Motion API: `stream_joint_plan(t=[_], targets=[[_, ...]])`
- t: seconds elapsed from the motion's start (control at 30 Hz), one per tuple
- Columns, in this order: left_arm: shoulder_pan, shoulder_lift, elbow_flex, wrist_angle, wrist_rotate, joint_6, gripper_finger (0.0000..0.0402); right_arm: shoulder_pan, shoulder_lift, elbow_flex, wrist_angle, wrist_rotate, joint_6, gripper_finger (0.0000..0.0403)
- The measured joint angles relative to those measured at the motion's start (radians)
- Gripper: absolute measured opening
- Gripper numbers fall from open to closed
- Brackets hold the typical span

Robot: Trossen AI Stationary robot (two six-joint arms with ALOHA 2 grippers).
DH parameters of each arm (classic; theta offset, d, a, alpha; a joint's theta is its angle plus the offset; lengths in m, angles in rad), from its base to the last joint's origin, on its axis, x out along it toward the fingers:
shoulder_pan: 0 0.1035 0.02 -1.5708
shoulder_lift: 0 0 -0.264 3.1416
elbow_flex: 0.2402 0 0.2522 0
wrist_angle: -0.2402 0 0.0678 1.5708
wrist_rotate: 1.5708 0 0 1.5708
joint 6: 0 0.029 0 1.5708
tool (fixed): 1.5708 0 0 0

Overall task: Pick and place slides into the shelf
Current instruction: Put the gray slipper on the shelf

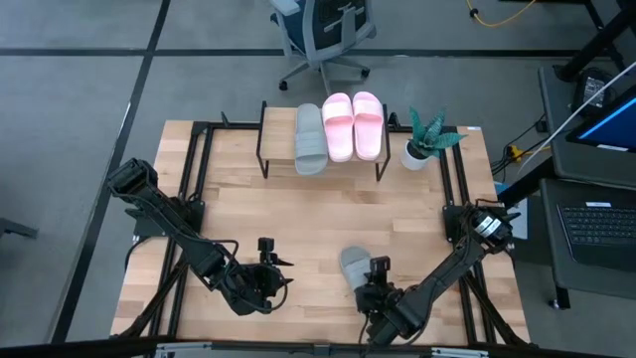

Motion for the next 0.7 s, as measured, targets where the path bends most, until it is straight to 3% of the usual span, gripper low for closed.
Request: stream_joint_plan(t=[0.3, 0.6, 0.7], targets=[[0.0, 0.0, 0.0, -0.001, 0.0, 0.0, 0.017, -0.001, 0.0, 0.0, 0.0, 0.0, -0.005, 0.0108], [0.0, 0.0, 0.0, -0.001, 0.0, 0.0, 0.017, -0.001, 0.0, 0.0, -0.001, 0.004, -0.006, 0.002], [0.0, 0.0, 0.0, -0.001, 0.0, 0.0, 0.017, -0.001, 0.0, 0.0, -0.001, 0.004, -0.006, 0.0011]])
